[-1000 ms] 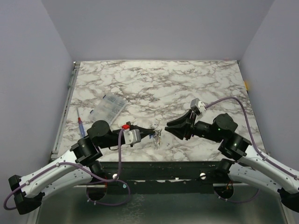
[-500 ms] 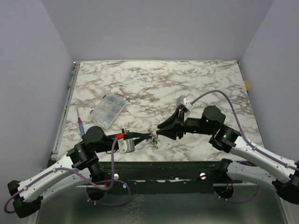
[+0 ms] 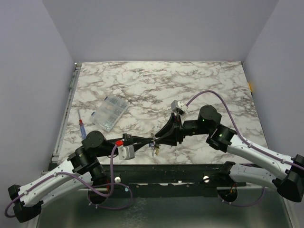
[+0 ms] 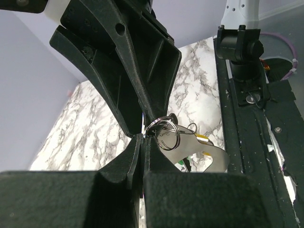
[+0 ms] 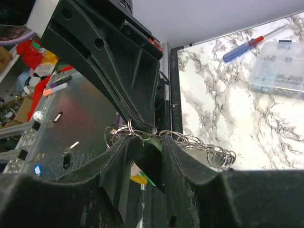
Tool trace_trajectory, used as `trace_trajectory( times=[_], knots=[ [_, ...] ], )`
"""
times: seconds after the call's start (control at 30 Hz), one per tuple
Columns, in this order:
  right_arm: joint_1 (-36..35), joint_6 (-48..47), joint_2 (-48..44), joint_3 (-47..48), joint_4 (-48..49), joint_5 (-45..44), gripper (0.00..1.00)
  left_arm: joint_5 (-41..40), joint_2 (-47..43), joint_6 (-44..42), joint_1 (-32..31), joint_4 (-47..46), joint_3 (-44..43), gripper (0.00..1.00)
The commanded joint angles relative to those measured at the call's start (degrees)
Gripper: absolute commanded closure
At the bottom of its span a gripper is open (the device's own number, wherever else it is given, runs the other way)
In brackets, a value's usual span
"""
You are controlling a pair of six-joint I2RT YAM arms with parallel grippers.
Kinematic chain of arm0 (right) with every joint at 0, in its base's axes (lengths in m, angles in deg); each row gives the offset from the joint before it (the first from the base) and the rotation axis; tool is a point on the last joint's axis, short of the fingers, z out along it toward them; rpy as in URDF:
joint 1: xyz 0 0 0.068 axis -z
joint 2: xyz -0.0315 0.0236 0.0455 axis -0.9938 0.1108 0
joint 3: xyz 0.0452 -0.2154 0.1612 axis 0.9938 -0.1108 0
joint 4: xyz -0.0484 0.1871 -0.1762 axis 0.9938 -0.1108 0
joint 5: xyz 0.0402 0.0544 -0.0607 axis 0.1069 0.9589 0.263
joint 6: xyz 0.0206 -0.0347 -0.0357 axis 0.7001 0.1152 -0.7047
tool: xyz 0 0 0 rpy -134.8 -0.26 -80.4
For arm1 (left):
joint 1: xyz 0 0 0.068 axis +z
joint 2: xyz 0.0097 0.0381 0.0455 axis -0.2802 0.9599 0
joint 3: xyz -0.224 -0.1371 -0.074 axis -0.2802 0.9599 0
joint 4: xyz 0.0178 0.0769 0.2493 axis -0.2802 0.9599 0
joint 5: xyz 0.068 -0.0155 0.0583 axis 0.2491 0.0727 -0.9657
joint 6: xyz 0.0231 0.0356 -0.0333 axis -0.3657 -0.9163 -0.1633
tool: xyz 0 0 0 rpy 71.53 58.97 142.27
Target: Put the keys on the keyring
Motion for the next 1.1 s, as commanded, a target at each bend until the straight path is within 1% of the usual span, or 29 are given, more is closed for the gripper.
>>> trace_trajectory(
  times=[0.0,0.27,0.4,0.53,0.63,0.77,1.0,1.07],
  knots=[
    [-0.5,1.38,-0.14,-0.21,3.45,3.06,0.6,0.61,-0.21,-0.78,0.07,-3.91,0.1,1.0],
    [-0.5,-0.22,1.26,1.0,2.97,2.48,0.6,0.03,0.81,2.27,0.09,-7.96,0.92,1.0],
    [-0.5,-1.9,1.61,1.42,2.8,1.29,0.63,-0.09,0.98,4.92,0.09,-11.52,2.09,1.0],
    [-0.5,-3.49,2.88,2.06,2.47,0.92,0.72,0.67,1.66,6.89,0.04,-13.85,2.8,1.0],
    [-0.58,-5.08,4.38,2.58,1.4,0.6,0.86,1.14,1.41,7.96,0.09,-15.23,3.25,1.0],
    [-0.59,-7.89,5.37,2.59,-0.02,-0.08,0.99,2.04,0.65,9.56,0.09,-16.88,4.14,1.0],
    [-0.68,-13.65,2.96,1.38,-2.21,-1.27,0.99,0.78,0.49,10.81,0.09,-16.25,4.04,1.0],
    [-0.68,-14.87,2.07,1.11,-3.12,-1.81,0.99,-0.15,0.48,10.24,0.03,-14.22,3.57,0.91]
  ],
)
